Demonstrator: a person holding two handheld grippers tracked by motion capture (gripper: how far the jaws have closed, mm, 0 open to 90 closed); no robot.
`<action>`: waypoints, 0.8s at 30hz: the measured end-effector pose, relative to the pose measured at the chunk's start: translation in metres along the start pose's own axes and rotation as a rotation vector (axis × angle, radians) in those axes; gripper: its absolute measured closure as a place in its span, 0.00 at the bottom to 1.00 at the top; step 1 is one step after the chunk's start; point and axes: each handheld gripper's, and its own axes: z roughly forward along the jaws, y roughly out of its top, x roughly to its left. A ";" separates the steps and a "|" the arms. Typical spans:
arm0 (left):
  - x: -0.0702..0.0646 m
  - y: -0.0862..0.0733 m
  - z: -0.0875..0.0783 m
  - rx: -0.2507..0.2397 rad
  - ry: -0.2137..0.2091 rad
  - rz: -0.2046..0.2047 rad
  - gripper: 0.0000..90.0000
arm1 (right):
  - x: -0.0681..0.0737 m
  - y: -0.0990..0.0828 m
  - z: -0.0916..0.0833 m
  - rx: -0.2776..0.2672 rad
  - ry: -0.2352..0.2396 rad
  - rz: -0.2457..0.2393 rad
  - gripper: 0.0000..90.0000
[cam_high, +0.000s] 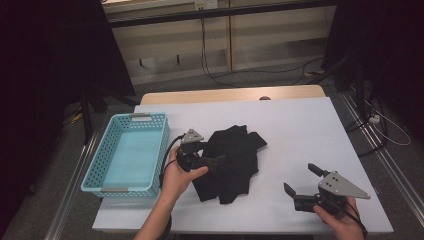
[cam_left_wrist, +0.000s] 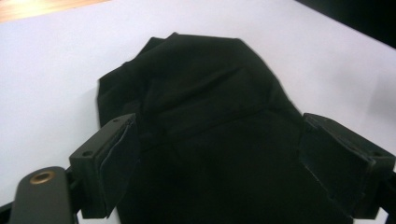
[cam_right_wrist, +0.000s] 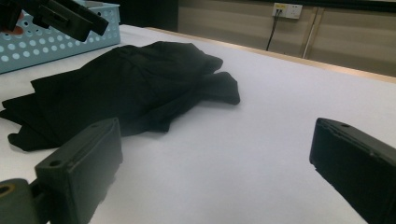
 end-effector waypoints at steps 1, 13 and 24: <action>0.000 0.000 0.000 -0.002 -0.006 -0.002 0.15 | 0.001 0.000 0.001 0.003 0.003 -0.001 0.02; 0.005 -0.007 -0.008 -0.004 0.006 -0.005 0.13 | 0.009 0.004 0.008 0.031 0.033 -0.012 0.03; 0.008 -0.011 -0.014 -0.017 0.026 -0.025 0.12 | 0.026 0.019 0.027 0.069 0.064 -0.048 0.02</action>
